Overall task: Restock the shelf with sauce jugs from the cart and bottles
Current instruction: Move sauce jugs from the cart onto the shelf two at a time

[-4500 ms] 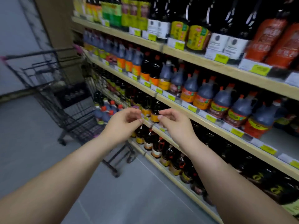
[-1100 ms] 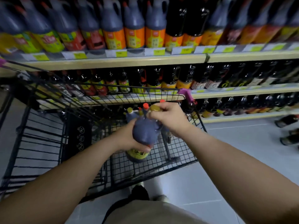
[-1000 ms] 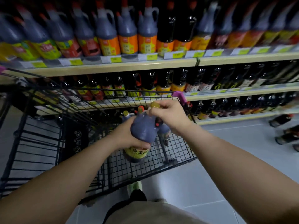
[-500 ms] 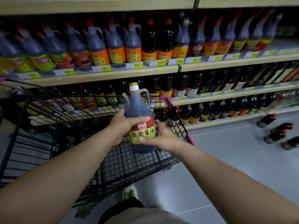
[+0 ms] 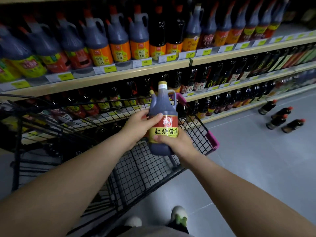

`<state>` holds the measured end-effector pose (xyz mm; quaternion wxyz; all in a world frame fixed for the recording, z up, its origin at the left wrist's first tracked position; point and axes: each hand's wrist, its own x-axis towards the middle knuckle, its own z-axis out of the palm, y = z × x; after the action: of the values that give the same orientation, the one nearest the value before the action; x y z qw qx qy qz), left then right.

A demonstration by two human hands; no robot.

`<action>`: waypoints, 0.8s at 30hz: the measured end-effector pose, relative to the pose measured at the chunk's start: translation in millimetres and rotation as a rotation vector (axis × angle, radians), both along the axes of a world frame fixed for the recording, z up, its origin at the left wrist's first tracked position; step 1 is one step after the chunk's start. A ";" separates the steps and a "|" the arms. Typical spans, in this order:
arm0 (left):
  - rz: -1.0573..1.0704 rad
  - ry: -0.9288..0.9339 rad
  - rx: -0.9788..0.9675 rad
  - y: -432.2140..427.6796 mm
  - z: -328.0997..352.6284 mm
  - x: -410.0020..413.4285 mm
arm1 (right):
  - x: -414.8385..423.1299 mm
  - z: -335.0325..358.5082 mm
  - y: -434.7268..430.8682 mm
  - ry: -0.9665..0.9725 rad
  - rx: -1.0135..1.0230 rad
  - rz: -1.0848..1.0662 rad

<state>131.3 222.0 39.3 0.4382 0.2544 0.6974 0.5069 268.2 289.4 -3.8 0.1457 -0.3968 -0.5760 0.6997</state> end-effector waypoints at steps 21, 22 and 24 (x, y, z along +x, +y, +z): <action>0.258 0.132 -0.429 -4.5 -250.8 -105.0 | -65.3 -144.2 -8.7 -0.181 -0.124 -0.590; 0.277 0.108 -0.418 -0.5 -260.2 -105.5 | -66.9 -145.6 -7.6 -0.188 -0.119 -0.590; 0.329 0.078 -0.383 14.6 -284.5 -107.2 | -68.7 -155.7 -0.1 -0.187 -0.109 -0.592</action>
<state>24.1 236.6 -245.1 0.3628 0.0691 0.8290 0.4199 199.5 289.3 -159.5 0.2681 -0.6170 -0.4078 0.6174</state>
